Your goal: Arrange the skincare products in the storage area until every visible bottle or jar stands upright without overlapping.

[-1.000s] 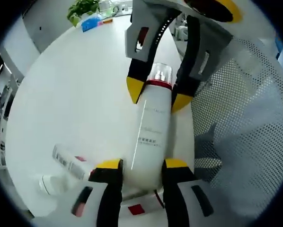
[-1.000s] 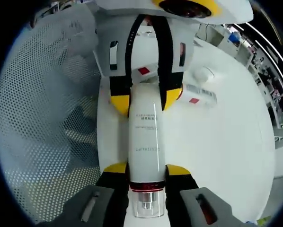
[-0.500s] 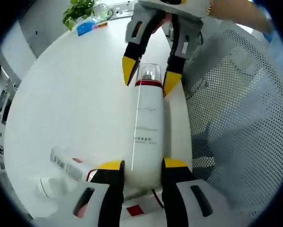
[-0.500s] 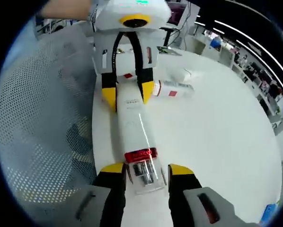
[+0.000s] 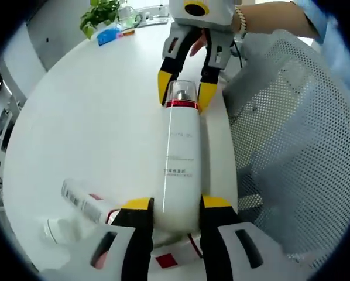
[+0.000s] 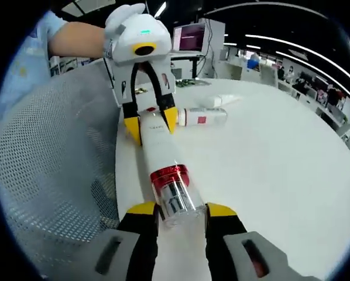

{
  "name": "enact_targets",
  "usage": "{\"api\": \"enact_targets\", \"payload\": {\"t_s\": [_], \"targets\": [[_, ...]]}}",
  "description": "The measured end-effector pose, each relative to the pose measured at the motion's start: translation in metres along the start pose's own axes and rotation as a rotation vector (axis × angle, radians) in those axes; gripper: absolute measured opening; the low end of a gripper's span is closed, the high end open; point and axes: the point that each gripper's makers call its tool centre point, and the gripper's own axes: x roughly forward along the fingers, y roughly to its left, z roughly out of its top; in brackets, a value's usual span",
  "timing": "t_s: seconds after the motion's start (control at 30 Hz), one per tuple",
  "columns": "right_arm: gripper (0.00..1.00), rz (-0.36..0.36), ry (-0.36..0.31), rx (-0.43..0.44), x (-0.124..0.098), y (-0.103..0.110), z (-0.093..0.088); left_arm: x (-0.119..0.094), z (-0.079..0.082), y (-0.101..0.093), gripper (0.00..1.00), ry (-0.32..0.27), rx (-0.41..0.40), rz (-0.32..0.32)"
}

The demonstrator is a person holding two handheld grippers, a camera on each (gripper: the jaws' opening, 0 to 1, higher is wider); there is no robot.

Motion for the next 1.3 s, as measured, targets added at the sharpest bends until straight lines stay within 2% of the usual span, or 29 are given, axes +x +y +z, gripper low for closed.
{"api": "enact_targets", "payload": {"t_s": [0.17,0.33,0.47,0.5,0.67,0.8,0.93,1.07,1.17,1.3], "targets": [[0.25,0.003,0.046,0.006,0.001,0.001,0.002,0.000,-0.001,0.000,0.26,-0.021,-0.031,0.017],[0.24,0.020,0.098,-0.039,-0.004,-0.002,0.009,-0.001,0.000,-0.002,0.26,-0.067,-0.073,0.044],[0.24,0.040,0.132,-0.115,-0.013,-0.007,0.021,-0.001,0.002,-0.002,0.26,-0.111,-0.124,0.052],[0.24,0.040,0.140,-0.142,-0.017,-0.008,0.029,-0.002,0.003,-0.003,0.26,-0.125,-0.142,0.050],[0.23,0.059,0.154,-0.248,-0.031,-0.002,0.054,-0.002,0.003,-0.004,0.26,-0.144,-0.158,0.043],[0.22,0.080,0.144,-0.302,-0.043,0.003,0.073,0.001,0.006,-0.005,0.26,-0.152,-0.150,0.036],[0.23,0.121,0.061,-0.339,-0.052,0.011,0.105,0.006,0.012,-0.007,0.26,-0.167,-0.138,0.031],[0.23,0.110,0.095,-0.374,-0.050,0.013,0.112,0.006,0.013,-0.005,0.26,-0.182,-0.132,0.039],[0.23,0.110,0.078,-0.414,-0.048,0.018,0.120,0.006,0.012,-0.005,0.26,-0.218,-0.145,0.048],[0.23,0.127,0.051,-0.409,-0.047,0.021,0.131,0.005,0.012,-0.004,0.27,-0.262,-0.169,0.063]]}}
